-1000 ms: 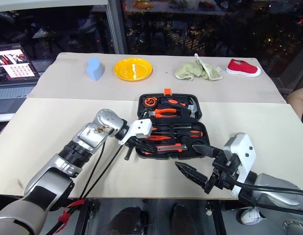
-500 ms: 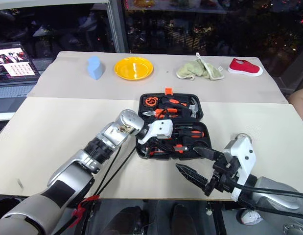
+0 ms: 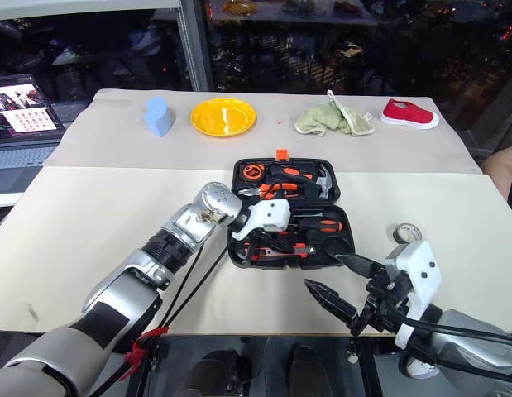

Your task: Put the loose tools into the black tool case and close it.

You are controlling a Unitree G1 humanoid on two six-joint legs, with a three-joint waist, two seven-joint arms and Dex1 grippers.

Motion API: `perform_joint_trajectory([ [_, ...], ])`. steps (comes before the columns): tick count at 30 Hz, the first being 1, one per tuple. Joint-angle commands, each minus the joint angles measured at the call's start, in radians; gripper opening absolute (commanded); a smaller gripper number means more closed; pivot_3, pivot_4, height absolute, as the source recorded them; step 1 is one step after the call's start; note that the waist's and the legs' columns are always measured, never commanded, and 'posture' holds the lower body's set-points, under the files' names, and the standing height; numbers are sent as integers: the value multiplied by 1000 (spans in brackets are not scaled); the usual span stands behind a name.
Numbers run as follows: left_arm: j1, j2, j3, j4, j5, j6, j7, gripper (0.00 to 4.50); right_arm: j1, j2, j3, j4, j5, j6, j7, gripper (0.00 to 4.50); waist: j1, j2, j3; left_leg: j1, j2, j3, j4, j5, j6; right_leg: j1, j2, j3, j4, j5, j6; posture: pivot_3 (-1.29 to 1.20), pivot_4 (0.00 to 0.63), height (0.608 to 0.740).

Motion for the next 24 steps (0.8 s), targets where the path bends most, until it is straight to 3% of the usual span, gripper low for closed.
perform_joint_trajectory([
  [1,20,74,84,-123,-77,104,-52,1522,66,8,-165,42,-30,-33,60,4500,0,0,0,-1,0,0,0,0,0,-1,0,0,0,0,0,0,150,740],
  [5,47,150,168,-281,-187,237,-88,2930,129,-8,-299,179,-109,-39,152,4500,3,0,0,-2,0,0,0,0,0,-2,1,0,0,0,0,0,150,740],
  [9,75,216,259,-390,-265,303,-65,4405,127,-85,-322,337,-228,-52,252,4500,4,0,0,-2,0,0,0,-1,1,-1,0,0,-1,0,0,0,150,740],
  [12,98,270,345,-478,-361,386,-64,4460,48,-181,-274,473,-299,-71,330,4500,-2,1,0,-2,0,0,-1,0,-1,-2,1,0,-1,0,0,0,150,740],
  [16,163,366,421,-608,-454,435,-76,4460,-183,-333,-68,706,-405,-116,420,4500,-31,3,2,1,1,2,-2,4,-8,-1,0,1,0,-1,-1,0,150,740],
  [24,247,436,450,-773,-550,470,-28,4460,-608,-345,340,1000,-617,-205,540,4500,-22,4,3,2,1,1,-2,7,-13,1,0,0,0,-1,-3,0,150,740],
])
